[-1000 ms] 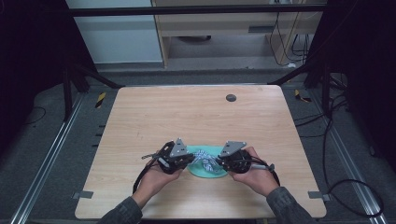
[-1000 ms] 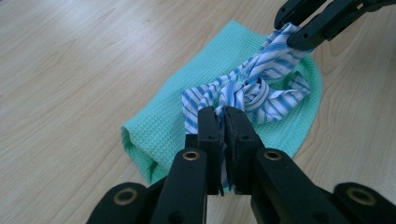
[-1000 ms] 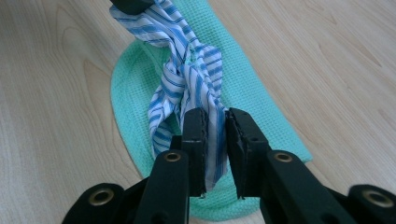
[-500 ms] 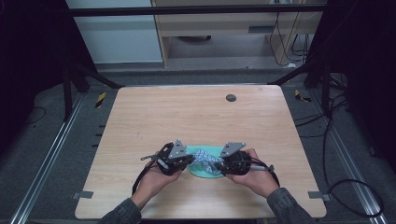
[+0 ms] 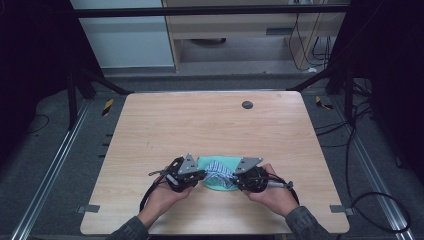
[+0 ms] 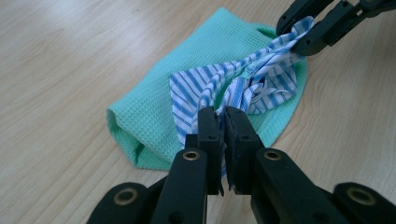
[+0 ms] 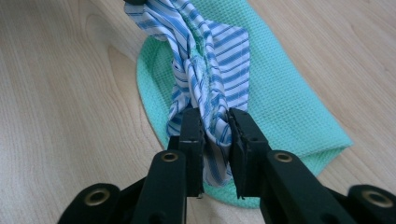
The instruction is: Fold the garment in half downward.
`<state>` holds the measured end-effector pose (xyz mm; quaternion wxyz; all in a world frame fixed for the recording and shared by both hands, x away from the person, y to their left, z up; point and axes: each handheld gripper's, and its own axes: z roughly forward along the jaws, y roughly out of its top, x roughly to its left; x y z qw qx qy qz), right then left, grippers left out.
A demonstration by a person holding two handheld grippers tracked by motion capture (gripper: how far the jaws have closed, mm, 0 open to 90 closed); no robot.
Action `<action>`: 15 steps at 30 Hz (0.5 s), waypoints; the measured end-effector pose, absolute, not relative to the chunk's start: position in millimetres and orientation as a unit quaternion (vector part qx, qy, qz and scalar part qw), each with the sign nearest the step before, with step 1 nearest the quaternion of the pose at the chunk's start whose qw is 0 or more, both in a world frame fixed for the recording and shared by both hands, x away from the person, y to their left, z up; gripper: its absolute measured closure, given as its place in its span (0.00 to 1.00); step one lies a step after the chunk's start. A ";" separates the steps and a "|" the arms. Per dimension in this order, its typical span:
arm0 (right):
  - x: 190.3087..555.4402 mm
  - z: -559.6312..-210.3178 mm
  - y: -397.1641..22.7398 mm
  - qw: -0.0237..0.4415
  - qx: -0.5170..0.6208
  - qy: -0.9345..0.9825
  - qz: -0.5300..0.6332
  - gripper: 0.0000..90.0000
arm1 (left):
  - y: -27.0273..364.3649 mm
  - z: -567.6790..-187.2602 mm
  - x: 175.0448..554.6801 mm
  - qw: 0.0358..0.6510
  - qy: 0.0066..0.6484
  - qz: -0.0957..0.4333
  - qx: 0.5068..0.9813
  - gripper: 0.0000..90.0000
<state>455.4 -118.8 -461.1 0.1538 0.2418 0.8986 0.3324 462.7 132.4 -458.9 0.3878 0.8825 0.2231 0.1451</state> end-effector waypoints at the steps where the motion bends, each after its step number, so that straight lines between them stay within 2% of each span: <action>1: 455.1 -461.6 -118.8 0.153 0.240 0.899 0.333 0.86 | 132.8 -459.8 462.0 0.388 0.224 0.143 0.882 0.95; 7: 451.6 -463.3 -118.8 0.151 0.235 0.900 0.334 0.91 | 135.7 -463.5 457.0 0.389 0.223 0.140 0.883 0.95; 9: 450.9 -463.5 -118.9 0.150 0.233 0.901 0.333 0.91 | 136.6 -463.2 456.5 0.390 0.226 0.144 0.881 0.92; 10: 450.5 -463.7 -118.9 0.148 0.230 0.903 0.332 0.91 | 138.4 -462.1 456.0 0.395 0.227 0.149 0.878 0.84; 12: 450.3 -463.5 -118.8 0.148 0.230 0.903 0.332 0.91 | 139.8 -461.2 456.0 0.399 0.229 0.159 0.873 0.78; 14: 450.2 -463.0 -118.4 0.148 0.228 0.903 0.332 0.91 | 139.8 -461.4 457.6 0.401 0.234 0.163 0.871 0.64; 15: 450.0 -462.8 -118.1 0.147 0.227 0.903 0.333 0.91 | 139.8 -461.9 458.2 0.402 0.232 0.161 0.871 0.63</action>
